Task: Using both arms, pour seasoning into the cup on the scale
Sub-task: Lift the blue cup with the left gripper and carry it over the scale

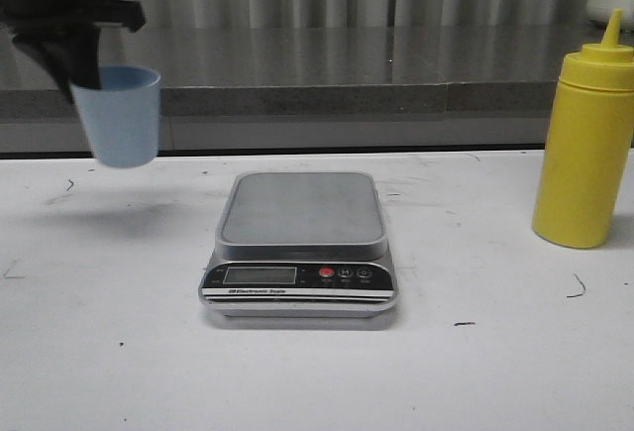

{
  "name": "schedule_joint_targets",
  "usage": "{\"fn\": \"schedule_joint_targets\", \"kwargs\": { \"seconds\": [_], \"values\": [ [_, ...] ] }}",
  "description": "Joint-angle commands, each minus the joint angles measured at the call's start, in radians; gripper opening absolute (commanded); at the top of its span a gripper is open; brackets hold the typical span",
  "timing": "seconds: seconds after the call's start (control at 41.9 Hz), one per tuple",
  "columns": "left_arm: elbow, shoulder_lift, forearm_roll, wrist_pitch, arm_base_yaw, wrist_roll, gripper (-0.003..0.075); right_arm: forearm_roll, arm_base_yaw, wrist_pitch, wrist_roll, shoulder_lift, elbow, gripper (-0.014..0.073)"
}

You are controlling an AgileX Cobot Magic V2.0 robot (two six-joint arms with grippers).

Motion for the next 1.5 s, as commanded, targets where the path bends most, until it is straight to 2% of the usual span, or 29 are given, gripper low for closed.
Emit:
{"fn": "schedule_joint_targets", "kwargs": {
  "seconds": [0.0,0.167,0.382,0.572,0.93,1.049,1.479],
  "values": [
    [-0.112,-0.055,-0.010,0.009,-0.061,0.000,-0.0020,-0.016,-0.006,-0.063,-0.003,0.007,-0.033,0.0472],
    [-0.193,-0.055,-0.010,0.026,-0.159,0.000,-0.0020,-0.016,-0.006,-0.063,-0.003,0.007,-0.033,0.0472],
    [-0.198,-0.053,-0.010,-0.009,-0.274,-0.006,-0.0020,-0.016,-0.006,-0.063,-0.003,0.007,-0.033,0.0472],
    [-0.198,-0.029,-0.010,-0.035,-0.334,-0.017,-0.0020,-0.016,-0.006,-0.063,-0.003,0.007,-0.033,0.0472],
    [-0.198,0.058,0.013,-0.040,-0.336,-0.109,-0.0020,-0.016,-0.006,-0.063,-0.003,0.007,-0.033,0.0472],
    [-0.199,0.062,0.052,-0.044,-0.339,-0.140,-0.0020,-0.016,-0.006,-0.063,-0.003,0.007,-0.033,0.0472],
    [-0.199,0.090,0.052,-0.010,-0.345,-0.275,-0.0020,-0.016,-0.006,-0.063,-0.003,0.007,-0.033,0.0472]
  ]
}}
